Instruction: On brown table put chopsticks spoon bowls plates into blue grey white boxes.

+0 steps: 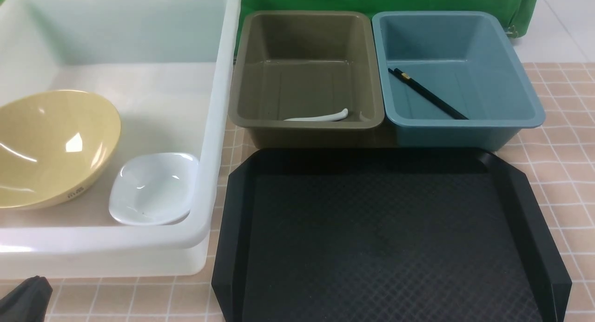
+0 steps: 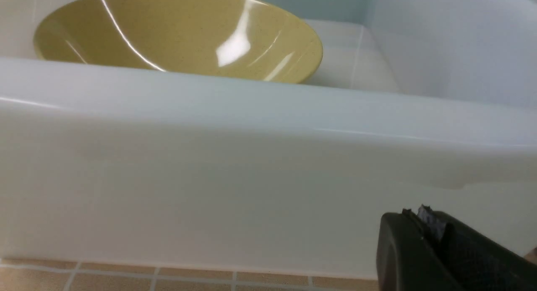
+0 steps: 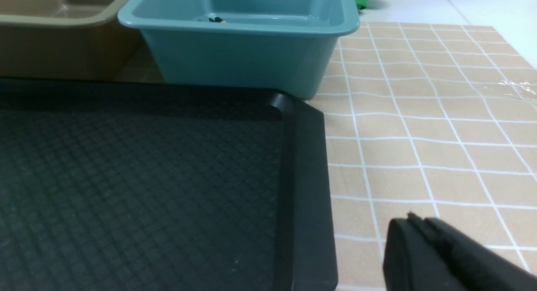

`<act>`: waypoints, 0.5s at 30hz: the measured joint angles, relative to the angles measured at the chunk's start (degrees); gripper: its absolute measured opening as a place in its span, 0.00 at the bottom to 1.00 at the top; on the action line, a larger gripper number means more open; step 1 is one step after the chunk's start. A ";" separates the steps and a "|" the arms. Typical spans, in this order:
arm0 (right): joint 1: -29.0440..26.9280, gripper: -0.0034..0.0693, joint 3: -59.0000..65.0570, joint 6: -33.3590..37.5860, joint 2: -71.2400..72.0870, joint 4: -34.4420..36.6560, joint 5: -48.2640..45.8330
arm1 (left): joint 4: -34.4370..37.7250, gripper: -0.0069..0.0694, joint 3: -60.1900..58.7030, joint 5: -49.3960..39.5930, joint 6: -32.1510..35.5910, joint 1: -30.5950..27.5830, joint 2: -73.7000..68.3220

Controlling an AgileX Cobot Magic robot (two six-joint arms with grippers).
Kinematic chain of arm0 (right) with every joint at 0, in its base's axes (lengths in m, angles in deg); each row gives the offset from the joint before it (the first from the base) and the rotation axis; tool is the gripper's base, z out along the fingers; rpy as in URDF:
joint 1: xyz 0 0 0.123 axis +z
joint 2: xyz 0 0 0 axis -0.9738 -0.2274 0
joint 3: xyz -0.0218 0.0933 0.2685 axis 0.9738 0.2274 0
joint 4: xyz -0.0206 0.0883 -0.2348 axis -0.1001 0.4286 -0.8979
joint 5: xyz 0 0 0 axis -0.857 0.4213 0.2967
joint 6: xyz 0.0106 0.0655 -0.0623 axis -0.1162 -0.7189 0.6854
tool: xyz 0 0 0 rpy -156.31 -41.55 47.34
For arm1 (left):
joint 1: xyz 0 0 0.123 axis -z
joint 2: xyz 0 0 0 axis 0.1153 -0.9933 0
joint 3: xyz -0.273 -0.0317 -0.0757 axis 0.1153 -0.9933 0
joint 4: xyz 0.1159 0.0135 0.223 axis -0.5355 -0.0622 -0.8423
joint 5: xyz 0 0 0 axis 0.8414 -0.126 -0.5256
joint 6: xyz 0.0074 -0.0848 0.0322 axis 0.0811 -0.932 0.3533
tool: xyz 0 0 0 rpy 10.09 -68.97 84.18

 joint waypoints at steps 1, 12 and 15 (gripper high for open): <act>0.00 0.12 0.00 0.00 0.00 0.00 0.00 | 0.05 0.08 0.00 0.00 0.00 0.00 0.00; 0.00 0.14 0.00 0.00 0.00 0.00 0.00 | 0.05 0.08 0.00 0.00 0.00 0.00 0.00; 0.00 0.14 0.00 0.00 0.00 0.00 0.00 | 0.05 0.08 0.00 0.00 0.00 0.00 0.00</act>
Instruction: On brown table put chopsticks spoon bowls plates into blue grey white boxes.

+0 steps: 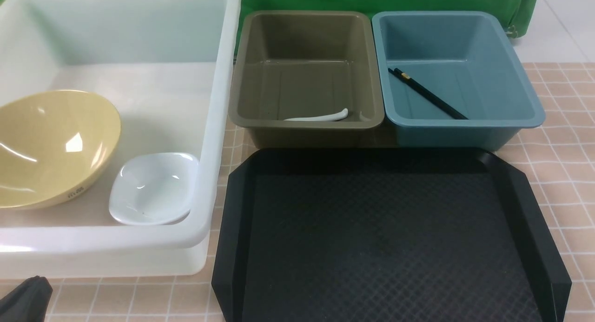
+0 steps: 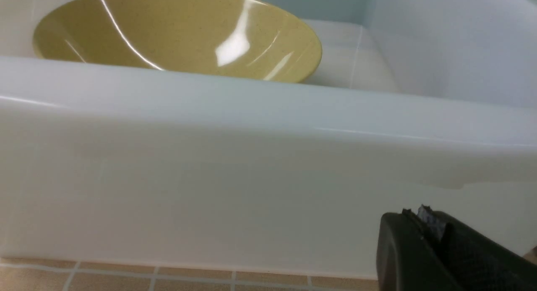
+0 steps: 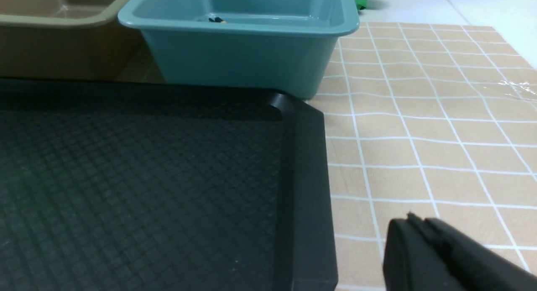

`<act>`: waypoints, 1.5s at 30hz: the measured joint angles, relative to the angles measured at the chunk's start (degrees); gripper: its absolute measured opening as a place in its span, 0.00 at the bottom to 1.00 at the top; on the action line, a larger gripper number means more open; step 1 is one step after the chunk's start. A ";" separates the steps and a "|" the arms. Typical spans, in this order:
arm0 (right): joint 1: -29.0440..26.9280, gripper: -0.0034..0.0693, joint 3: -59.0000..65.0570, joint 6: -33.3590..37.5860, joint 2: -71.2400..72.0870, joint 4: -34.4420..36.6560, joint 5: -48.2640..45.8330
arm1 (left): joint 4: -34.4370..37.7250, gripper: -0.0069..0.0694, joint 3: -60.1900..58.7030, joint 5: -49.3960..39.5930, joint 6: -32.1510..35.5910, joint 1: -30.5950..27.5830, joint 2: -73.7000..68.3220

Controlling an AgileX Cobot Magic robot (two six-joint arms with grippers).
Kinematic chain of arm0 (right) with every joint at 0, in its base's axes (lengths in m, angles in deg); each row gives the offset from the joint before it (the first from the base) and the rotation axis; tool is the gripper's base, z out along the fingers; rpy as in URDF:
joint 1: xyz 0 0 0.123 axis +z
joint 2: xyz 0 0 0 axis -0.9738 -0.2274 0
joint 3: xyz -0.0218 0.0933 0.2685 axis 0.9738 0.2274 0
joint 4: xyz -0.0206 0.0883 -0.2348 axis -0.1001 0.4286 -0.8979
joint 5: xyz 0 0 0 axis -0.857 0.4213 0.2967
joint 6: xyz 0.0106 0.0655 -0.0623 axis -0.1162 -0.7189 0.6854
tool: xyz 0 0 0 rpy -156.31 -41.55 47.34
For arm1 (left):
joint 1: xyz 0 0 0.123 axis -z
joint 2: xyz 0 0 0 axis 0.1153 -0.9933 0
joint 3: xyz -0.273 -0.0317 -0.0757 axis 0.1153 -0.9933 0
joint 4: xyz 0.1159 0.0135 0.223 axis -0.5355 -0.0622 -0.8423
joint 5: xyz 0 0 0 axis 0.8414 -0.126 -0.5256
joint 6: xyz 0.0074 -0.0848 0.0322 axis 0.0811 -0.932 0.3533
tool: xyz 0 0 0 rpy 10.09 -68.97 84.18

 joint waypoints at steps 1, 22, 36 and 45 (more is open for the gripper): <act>0.00 0.14 0.00 0.00 0.00 0.00 0.00 | 0.00 0.08 0.00 0.00 0.00 0.00 0.00; 0.00 0.17 0.00 0.00 0.00 0.00 0.00 | 0.00 0.08 0.00 0.00 0.00 0.00 0.00; 0.00 0.19 0.00 0.00 0.00 0.00 0.00 | 0.01 0.08 0.00 0.00 0.00 0.00 0.00; 0.00 0.20 0.00 0.00 0.00 0.00 0.00 | 0.01 0.08 0.00 0.00 0.00 0.00 0.00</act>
